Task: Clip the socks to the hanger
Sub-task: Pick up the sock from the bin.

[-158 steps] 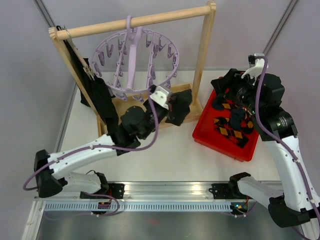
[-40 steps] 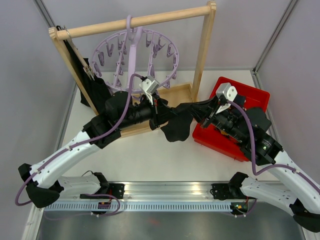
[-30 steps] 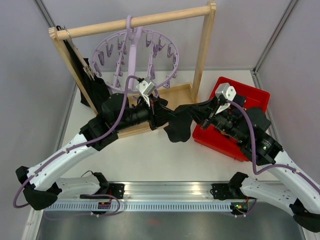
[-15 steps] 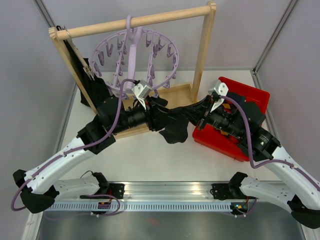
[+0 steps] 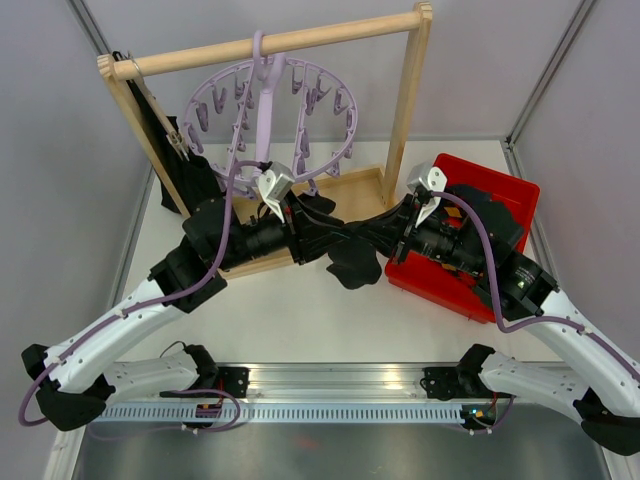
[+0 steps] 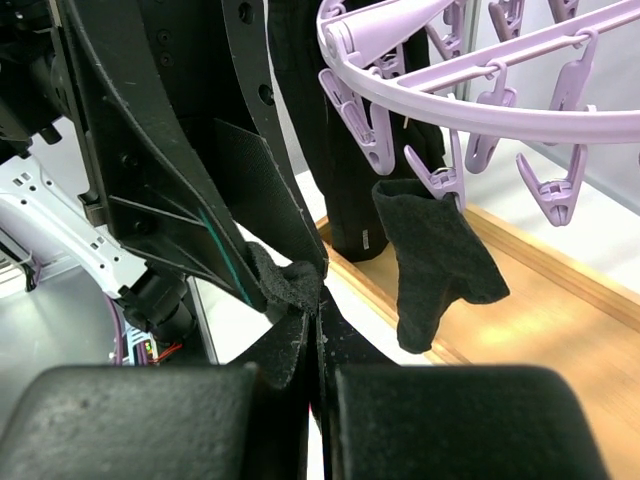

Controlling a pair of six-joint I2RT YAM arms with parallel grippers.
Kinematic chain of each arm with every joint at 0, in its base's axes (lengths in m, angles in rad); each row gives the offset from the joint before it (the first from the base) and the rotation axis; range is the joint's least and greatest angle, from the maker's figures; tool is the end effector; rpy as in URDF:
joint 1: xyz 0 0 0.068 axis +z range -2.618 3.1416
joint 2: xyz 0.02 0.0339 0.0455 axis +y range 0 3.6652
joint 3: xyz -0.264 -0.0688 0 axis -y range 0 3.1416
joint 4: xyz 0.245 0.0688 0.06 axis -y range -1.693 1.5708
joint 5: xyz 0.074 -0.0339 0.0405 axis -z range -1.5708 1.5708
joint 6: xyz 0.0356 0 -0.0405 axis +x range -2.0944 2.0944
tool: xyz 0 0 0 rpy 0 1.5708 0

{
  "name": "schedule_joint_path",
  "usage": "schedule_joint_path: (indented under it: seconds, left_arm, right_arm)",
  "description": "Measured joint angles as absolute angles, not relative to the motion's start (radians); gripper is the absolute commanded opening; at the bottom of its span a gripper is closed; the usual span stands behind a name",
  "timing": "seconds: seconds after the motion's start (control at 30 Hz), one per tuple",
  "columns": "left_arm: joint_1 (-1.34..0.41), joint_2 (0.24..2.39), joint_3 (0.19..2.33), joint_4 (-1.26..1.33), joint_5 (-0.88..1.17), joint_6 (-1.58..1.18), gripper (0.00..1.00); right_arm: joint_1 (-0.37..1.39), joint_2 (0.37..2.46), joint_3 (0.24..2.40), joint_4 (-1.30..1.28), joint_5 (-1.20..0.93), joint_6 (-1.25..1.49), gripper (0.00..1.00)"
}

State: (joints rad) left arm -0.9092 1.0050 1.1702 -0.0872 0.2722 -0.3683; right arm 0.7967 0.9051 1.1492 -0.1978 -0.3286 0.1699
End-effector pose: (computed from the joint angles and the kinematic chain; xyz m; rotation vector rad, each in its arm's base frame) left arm 0.1265 -0.1781 0.4443 0.6585 1.4847 -1.2123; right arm 0.1230 0.1423 0.4436 -0.7542 1.4300 1.0091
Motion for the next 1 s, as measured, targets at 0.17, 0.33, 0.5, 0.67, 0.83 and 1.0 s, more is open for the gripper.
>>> schedule_joint_path:
  seconds: [0.17, 0.33, 0.5, 0.67, 0.83, 1.0]
  left_arm:
    - [-0.909, 1.005, 1.169, -0.086, 0.272, -0.363, 0.27]
    - [-0.909, 1.005, 1.168, -0.086, 0.272, -0.361, 0.1]
    - [-0.909, 1.004, 1.168, -0.086, 0.272, -0.36, 0.02]
    - [-0.91, 0.998, 1.165, -0.086, 0.273, -0.36, 0.02]
    - [-0.909, 0.991, 1.163, -0.084, 0.227, -0.358, 0.02]
    - [-0.909, 0.99, 1.15, -0.113, 0.161, -0.358, 0.02]
  right_arm:
    - [0.797, 0.905, 1.149, -0.197, -0.343, 0.177, 0.0]
    - [0.796, 0.905, 1.149, -0.197, -0.353, 0.18, 0.0]
    - [0.794, 0.905, 1.149, -0.201, -0.358, 0.18, 0.11]
    - [0.789, 0.907, 1.156, -0.223, -0.337, 0.179, 0.54]
    - [0.796, 0.9, 1.16, -0.259, -0.284, 0.168, 0.72]
    - [0.799, 0.878, 1.16, -0.239, -0.163, 0.16, 0.75]
